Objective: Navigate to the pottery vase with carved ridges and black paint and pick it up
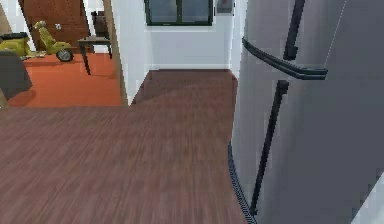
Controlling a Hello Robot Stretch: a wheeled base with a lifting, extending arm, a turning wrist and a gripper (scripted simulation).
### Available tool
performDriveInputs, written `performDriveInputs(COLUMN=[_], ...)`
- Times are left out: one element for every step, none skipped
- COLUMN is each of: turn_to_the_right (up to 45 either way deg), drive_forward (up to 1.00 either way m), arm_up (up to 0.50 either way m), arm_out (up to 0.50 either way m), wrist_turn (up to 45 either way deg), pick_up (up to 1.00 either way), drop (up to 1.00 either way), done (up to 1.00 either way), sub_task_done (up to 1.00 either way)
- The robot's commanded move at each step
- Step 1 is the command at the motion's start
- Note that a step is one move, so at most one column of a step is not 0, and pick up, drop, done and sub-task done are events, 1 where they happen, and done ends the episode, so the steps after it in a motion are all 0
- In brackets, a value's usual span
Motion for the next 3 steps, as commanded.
performDriveInputs(turn_to_the_right=[0.0,-45.0,-6.0], drive_forward=[0.05,0.00,0.00], arm_up=[0.00,0.00,0.00], arm_out=[0.00,0.00,0.00], wrist_turn=[0.0,0.0,0.0], pick_up=[0.00,0.00,0.00], drop=[0.00,0.00,0.00], done=[0.00,0.00,0.00], sub_task_done=[0.00,0.00,0.00])
